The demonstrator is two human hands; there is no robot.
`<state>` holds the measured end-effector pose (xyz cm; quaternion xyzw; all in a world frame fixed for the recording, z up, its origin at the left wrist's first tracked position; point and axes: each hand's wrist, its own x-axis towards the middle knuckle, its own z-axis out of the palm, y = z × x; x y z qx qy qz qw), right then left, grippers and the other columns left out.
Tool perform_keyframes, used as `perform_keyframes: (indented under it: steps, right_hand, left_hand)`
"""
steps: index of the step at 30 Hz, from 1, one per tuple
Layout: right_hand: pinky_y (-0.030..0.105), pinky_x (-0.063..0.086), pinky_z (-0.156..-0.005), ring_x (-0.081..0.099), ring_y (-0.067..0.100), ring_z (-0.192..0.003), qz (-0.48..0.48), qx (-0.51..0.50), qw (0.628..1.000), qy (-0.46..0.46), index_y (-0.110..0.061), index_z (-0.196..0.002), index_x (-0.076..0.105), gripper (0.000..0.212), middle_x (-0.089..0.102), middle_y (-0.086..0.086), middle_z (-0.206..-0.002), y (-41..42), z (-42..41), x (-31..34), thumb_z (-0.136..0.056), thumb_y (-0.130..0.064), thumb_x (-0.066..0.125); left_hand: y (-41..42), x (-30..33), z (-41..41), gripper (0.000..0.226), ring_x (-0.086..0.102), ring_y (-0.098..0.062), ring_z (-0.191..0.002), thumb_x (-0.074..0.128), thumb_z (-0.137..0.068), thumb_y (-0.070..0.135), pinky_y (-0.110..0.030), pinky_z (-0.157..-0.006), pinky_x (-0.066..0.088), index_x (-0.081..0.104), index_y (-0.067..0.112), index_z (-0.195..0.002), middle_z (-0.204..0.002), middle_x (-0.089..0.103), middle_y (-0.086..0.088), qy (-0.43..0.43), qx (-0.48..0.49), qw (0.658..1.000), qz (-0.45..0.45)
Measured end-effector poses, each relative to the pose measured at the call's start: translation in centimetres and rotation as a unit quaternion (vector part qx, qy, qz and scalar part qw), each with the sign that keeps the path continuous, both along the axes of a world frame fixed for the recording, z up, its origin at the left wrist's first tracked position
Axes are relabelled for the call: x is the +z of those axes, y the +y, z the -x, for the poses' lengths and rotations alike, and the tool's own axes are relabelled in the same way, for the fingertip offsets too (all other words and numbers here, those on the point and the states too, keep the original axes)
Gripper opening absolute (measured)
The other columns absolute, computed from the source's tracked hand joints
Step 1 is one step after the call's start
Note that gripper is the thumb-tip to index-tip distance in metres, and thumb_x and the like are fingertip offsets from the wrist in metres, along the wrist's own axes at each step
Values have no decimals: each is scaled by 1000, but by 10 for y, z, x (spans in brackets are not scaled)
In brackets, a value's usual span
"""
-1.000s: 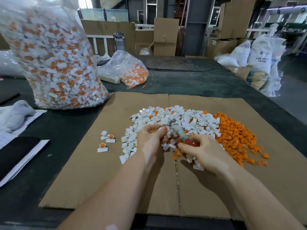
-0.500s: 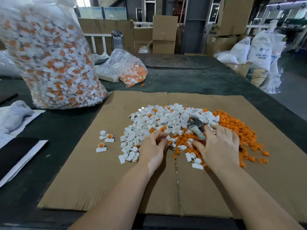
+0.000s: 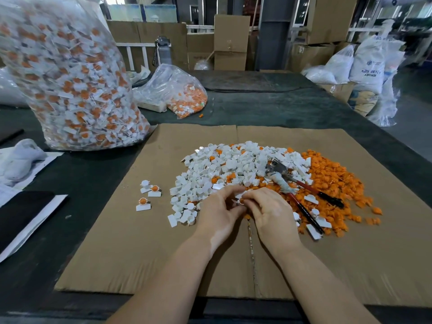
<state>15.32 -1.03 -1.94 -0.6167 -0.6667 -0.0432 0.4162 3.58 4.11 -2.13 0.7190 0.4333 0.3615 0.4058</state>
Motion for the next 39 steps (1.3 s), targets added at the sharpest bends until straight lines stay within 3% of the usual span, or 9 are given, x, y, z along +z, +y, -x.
perform_keyframes:
  steps: [4,10,14,21,23,26,28,35,39]
  right_hand:
    - [29,51,-78,64,22,-84,-8,0,1000,3,-1,-89,71,10,68,8,-85,-2,-1,0,-80,3,67]
    - [18,42,-77,60,21,-81,5,-10,1000,-19,-5,-80,69,5,65,5,-80,-2,0,-1,-79,0,70]
    - [20,40,-75,60,23,-80,-14,-18,999,-29,-4,-80,68,5,65,5,-78,-1,0,-2,-78,-1,71]
    - [24,48,-70,59,21,-78,-53,-14,998,-41,-3,-82,67,6,63,4,-78,-1,0,-3,-79,-6,72]
    - [26,51,-68,59,21,-78,-53,-12,998,-38,-3,-82,67,4,63,4,-78,-1,0,-4,-80,-5,71]
    - [23,48,-71,60,22,-78,-49,-15,998,-41,-3,-81,67,3,63,5,-78,-1,0,-4,-80,-4,70]
    - [22,46,-72,60,22,-77,-43,-19,998,-47,-3,-80,68,3,63,5,-77,0,1,-4,-80,-4,71]
    - [17,41,-75,60,21,-77,-28,-29,997,-58,-3,-79,68,5,63,4,-77,0,0,-5,-78,-1,72]
    - [25,47,-75,60,22,-77,-29,-39,997,-67,-4,-79,68,6,64,5,-77,0,0,-6,-78,-1,72]
  left_hand:
    - [0,0,-1,32,57,-8,-81,72,-81,11,-18,-78,46,67,24,-109,-94,68,2,15,19,1000,-13]
    - [-1,-1,-2,30,57,-3,-91,70,-82,16,1,-74,36,68,23,-111,-102,67,7,58,28,997,-42]
    - [-4,-1,-3,31,58,-5,-97,69,-83,19,-11,-82,40,66,23,-114,-108,68,7,74,32,995,-61]
    - [5,8,28,30,56,3,-70,66,-86,5,2,-67,35,64,14,-114,-84,51,16,-4,166,982,-95]
    - [14,12,48,30,58,4,-71,64,-86,1,-2,-66,38,63,14,-112,-86,57,11,-16,214,973,-86]
    - [30,11,74,31,54,-19,-92,64,-86,10,-29,-85,42,63,15,-116,-102,65,-3,101,277,950,-104]
    - [36,11,84,33,47,-26,-108,62,-89,17,-38,-95,36,60,17,-122,-113,65,-3,185,304,929,-101]
    - [37,11,85,39,39,-27,-120,50,-95,23,-40,-99,28,50,21,-134,-127,56,-3,302,295,903,-75]
    - [36,11,81,45,29,-27,-128,52,-93,21,-40,-103,24,46,20,-138,-136,47,-4,289,288,909,-91]
